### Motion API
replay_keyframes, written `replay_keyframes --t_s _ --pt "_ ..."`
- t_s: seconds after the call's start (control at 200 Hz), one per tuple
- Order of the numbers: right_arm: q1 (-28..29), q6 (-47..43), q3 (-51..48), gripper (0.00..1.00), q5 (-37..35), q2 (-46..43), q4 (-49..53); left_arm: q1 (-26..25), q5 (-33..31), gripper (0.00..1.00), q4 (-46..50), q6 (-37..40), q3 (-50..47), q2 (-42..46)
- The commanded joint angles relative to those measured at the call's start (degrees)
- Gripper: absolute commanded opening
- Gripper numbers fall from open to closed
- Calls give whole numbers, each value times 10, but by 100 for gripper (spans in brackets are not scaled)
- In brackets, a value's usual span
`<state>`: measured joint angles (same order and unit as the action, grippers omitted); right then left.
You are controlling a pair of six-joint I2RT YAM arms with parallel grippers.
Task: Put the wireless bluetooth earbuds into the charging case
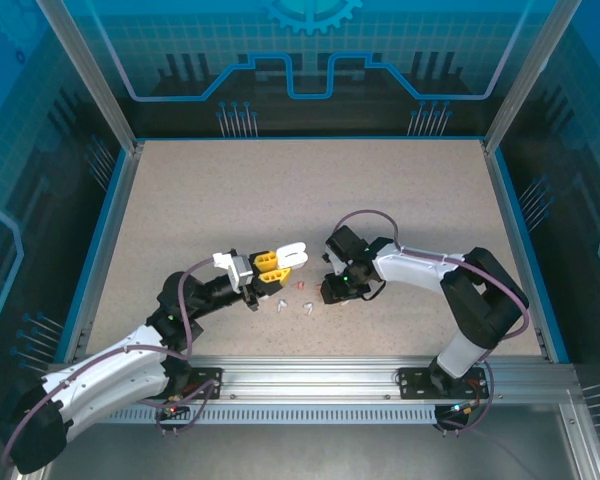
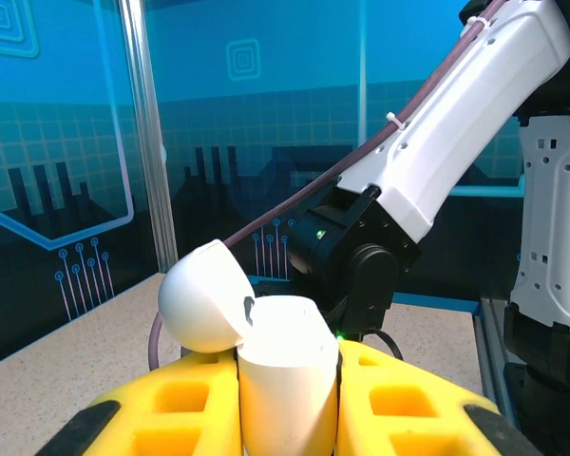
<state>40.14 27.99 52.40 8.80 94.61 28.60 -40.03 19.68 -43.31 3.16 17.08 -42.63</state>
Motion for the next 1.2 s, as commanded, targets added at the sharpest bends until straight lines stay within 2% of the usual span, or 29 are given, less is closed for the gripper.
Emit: replay_keyframes --t_s 0.0,0.565,0.82,1.196 --pt "11 -12 3 36 -8 26 10 -5 -10 0 -2 7 -2 8" --pt "27 -28 26 36 -35 -1 57 -4 -14 0 3 9 -3 8" --pt "44 -33 55 35 -81 4 91 -4 -13 0 5 8 -4 9" --pt "45 -41 66 35 -80 30 89 -4 -17 0 11 11 -7 20"
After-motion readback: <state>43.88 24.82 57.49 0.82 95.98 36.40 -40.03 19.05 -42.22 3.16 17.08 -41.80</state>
